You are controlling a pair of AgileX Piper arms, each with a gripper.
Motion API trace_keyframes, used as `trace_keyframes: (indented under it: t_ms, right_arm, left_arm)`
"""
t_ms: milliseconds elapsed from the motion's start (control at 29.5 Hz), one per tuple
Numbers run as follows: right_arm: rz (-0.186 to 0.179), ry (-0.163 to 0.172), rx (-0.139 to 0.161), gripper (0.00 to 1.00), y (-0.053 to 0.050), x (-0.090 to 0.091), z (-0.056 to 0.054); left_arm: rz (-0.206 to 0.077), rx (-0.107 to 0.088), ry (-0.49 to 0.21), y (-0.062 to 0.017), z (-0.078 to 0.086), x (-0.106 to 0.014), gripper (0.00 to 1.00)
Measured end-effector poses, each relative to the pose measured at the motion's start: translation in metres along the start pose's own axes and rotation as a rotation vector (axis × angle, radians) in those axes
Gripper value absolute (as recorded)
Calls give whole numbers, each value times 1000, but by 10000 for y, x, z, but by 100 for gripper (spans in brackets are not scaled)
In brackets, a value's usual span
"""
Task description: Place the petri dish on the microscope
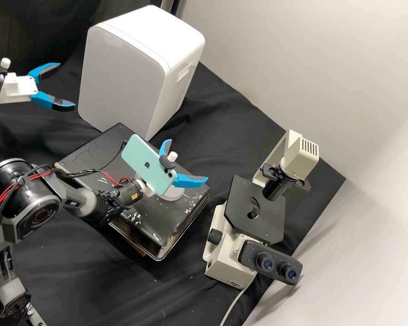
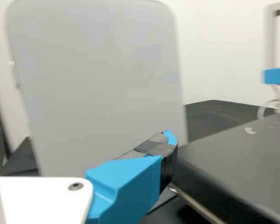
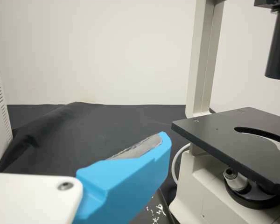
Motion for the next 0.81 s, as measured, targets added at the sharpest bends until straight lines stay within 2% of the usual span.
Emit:
trace_keyframes:
  t_ms: [102, 237, 407, 610, 678, 814]
  right_arm:
    - [0, 0, 0, 100, 0, 0, 0]
    - [0, 0, 0, 100, 0, 0, 0]
    - [0, 0, 0, 100, 0, 0, 0]
    - [0, 0, 0, 100, 0, 0, 0]
    - [0, 0, 0, 100, 0, 0, 0]
    - [-1, -1, 0, 100, -1, 0, 1]
  left_arm:
    - [-4, 2, -41, -43, 72, -60, 100]
    - [-39, 8, -93, -119, 161, -155, 100]
    - [-47, 13, -133, -130, 227, -255, 100]
    - [-56, 28, -173, -149, 296, -345, 100]
    - [-67, 36, -199, -171, 322, -373, 100]
    - [-73, 54, -242, -177, 353, -381, 100]
